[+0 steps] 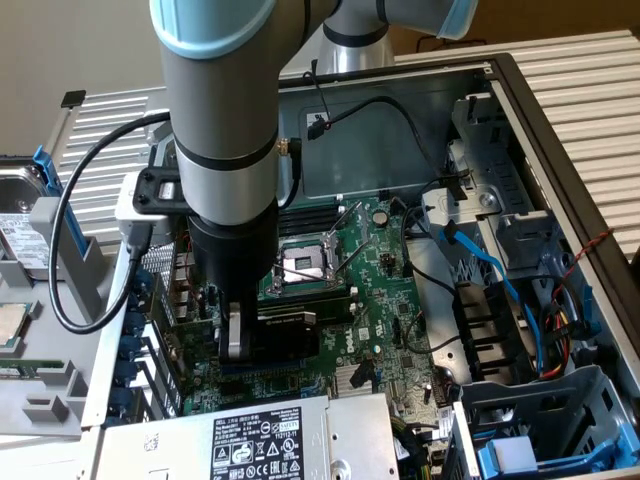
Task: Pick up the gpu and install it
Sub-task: 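Insert the gpu into the slot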
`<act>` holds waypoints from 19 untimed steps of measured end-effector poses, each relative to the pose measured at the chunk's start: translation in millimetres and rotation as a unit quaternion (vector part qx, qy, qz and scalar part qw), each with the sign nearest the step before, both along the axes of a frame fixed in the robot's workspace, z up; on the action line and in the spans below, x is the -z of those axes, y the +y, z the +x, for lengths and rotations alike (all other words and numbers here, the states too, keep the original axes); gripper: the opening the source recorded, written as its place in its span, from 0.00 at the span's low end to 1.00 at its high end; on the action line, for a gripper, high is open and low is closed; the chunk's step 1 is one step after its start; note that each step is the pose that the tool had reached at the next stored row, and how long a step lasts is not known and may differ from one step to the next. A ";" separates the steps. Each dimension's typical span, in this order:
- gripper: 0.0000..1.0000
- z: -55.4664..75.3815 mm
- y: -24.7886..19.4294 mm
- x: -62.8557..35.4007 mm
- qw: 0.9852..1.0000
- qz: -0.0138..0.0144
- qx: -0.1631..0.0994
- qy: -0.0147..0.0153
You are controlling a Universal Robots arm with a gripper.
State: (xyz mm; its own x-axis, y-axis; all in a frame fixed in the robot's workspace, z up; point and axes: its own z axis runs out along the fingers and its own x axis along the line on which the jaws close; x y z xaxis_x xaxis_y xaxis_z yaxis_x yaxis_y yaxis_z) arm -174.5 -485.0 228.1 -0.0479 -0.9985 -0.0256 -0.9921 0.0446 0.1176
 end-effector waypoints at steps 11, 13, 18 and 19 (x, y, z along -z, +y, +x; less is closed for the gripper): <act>0.29 0.0 0.1 0.6 1.000 0.000 0.000 0.000; 0.29 0.0 0.1 0.6 1.000 0.000 0.000 0.000; 0.29 0.1 0.1 -1.3 1.000 0.000 0.000 -0.001; 0.29 0.1 0.1 -1.8 1.000 0.000 0.000 -0.001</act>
State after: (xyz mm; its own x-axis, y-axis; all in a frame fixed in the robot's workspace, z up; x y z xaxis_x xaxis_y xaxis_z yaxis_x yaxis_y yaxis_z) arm -174.4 -484.8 230.0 -0.0479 -0.9985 -0.0263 -0.9922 0.0445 0.1166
